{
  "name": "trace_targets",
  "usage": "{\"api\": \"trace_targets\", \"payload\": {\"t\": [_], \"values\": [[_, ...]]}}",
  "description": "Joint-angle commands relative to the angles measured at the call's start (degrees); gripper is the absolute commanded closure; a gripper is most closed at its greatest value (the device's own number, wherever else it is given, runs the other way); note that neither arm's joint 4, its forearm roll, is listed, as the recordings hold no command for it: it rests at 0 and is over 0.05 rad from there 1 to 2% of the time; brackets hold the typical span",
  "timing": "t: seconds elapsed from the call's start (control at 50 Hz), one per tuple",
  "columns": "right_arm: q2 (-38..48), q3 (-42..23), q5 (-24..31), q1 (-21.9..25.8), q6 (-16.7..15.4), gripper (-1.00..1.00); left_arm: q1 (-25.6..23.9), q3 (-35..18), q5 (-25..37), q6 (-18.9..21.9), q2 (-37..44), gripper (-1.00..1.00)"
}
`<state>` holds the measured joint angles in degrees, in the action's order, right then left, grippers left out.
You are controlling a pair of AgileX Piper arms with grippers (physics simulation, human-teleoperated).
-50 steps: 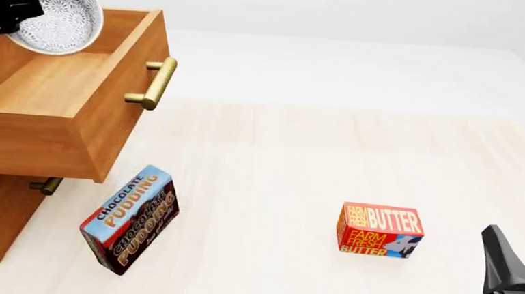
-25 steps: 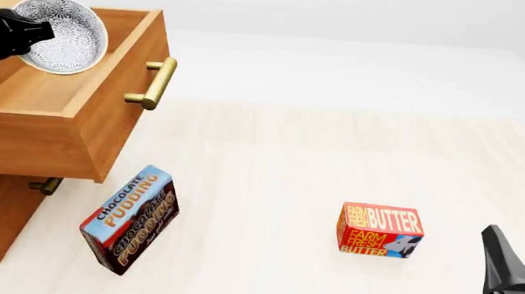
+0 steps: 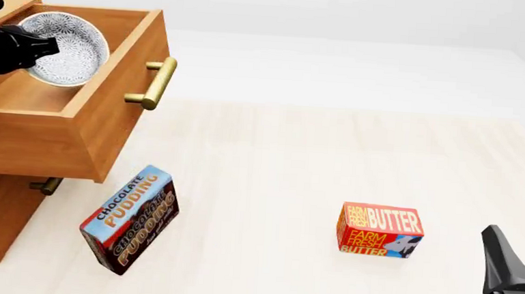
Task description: Put the bowl in the top drawer of the cabinet.
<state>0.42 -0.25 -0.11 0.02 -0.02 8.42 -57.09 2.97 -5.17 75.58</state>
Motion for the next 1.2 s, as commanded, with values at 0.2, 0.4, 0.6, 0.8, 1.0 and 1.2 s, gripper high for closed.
{"api": "trace_targets", "payload": {"t": [0.2, 0.4, 0.6, 0.8, 1.0, 1.2], "values": [[0.0, 0.0, 0.0, 0.0, 0.0, -1.00, 1.6, 0.6, -1.2, 0.5, 2.4, 1.00], [0.0, 0.0, 0.0, 0.0, 0.0, -1.00, 1.7, 0.8, -1.5, 0.8, 3.2, 1.00], [0.0, 0.0, 0.0, 0.0, 0.0, -1.00, 2.3, 1.0, -1.9, 1.7, 3.6, 1.00], [0.0, 0.0, 0.0, 0.0, 0.0, -1.00, 2.5, 1.3, -2.2, 2.9, 4.4, 1.00], [0.0, 0.0, 0.0, 0.0, 0.0, -1.00, 2.7, 1.9, -2.9, 3.7, 5.5, 1.00], [0.0, 0.0, 0.0, 0.0, 0.0, -1.00, 3.5, 1.7, -2.8, 3.6, 6.0, -1.00]]}}
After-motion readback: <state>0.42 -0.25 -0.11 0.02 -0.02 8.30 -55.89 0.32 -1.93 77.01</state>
